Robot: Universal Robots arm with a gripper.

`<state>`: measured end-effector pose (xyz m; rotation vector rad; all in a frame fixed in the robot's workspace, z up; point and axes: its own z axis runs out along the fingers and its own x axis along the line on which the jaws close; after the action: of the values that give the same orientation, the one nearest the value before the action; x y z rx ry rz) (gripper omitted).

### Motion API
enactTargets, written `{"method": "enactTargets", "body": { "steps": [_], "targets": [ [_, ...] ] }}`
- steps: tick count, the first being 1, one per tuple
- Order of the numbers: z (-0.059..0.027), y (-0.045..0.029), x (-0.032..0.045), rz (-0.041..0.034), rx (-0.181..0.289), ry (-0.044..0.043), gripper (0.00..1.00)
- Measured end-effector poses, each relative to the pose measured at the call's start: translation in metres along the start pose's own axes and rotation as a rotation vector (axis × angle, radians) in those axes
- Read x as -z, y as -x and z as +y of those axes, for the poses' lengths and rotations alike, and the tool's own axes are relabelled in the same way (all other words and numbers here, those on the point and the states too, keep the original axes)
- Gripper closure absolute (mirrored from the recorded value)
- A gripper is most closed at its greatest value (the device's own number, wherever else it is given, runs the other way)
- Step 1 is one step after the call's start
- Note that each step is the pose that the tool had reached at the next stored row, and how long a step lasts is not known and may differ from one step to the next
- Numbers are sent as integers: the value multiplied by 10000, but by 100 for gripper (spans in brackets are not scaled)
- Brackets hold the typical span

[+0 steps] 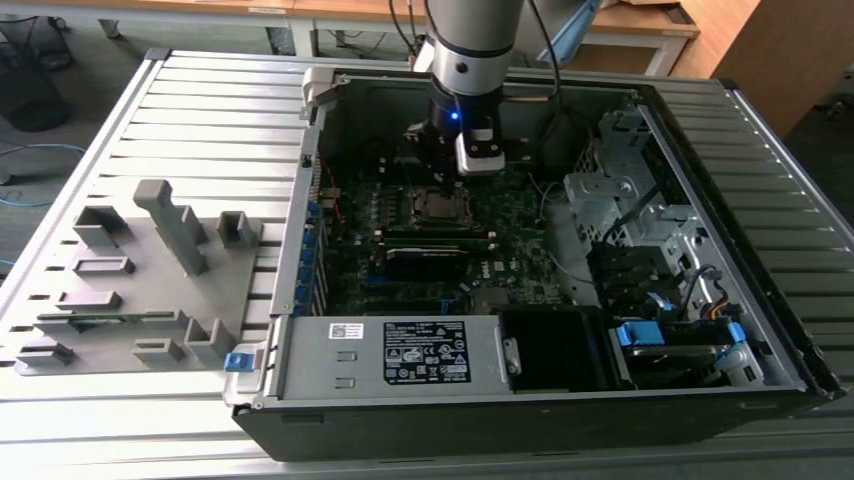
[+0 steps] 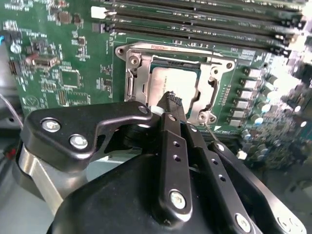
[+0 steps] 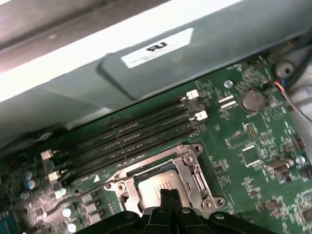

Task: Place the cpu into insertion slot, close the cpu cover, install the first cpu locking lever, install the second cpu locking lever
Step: 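Close the cpu cover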

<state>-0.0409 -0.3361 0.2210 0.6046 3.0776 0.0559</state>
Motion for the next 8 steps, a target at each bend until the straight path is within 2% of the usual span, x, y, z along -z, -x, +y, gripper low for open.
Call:
{"method": "enactTargets", "body": {
  "steps": [8],
  "targets": [
    [0,0,-9,21,1437,11,89]
  ]
}}
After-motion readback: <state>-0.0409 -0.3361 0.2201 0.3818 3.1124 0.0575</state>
